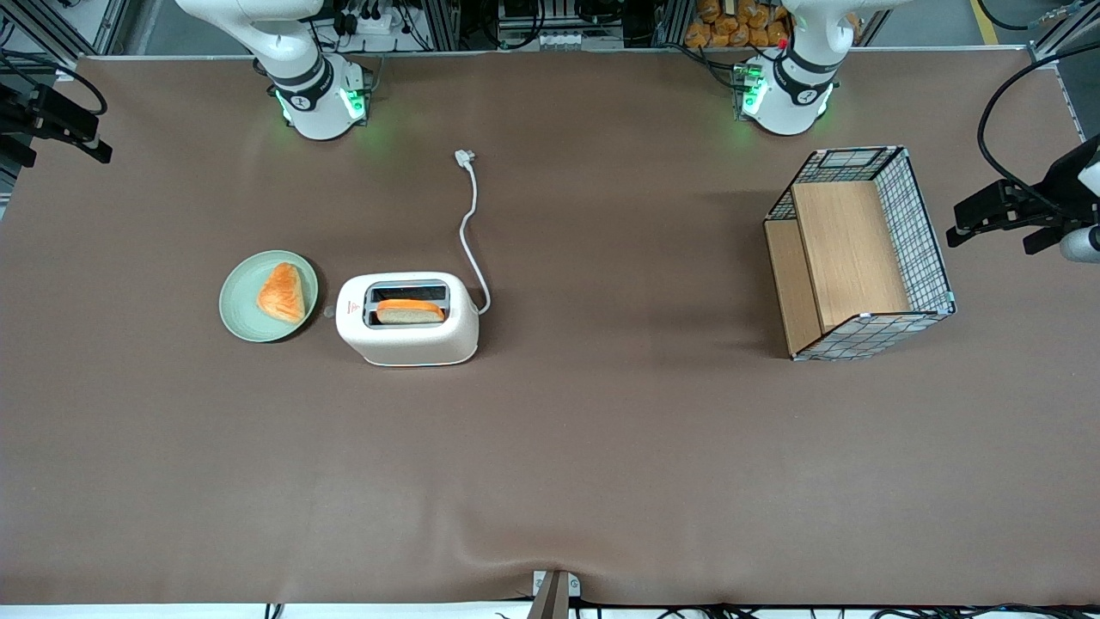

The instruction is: Press toaster button with right arm

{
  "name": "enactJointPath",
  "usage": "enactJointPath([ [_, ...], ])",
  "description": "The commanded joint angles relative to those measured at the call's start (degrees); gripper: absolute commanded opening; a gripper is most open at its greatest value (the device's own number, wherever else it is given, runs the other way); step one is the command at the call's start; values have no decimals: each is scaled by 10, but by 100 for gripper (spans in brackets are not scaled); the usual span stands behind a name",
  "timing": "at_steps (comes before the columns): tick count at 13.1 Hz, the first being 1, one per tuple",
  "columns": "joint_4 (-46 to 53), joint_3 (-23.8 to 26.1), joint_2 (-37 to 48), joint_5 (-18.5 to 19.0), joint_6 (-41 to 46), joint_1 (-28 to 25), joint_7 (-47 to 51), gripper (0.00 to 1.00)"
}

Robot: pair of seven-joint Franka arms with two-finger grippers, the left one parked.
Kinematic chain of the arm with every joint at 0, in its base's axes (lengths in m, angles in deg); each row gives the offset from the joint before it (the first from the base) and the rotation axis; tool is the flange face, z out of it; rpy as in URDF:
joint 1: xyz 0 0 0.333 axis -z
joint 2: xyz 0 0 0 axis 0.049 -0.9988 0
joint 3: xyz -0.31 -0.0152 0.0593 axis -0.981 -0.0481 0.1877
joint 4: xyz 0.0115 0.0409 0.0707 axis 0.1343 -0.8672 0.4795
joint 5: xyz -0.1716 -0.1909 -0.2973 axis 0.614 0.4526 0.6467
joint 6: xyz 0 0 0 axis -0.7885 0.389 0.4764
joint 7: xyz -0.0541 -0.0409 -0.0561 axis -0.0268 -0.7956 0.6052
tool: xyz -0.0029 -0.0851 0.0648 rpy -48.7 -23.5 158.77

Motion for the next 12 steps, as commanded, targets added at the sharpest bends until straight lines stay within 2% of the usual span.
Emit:
enactJointPath([
  [1,3,3,0,10,0,1,-8,100],
  [12,13,8,-8,24,-3,-6,-34,100],
])
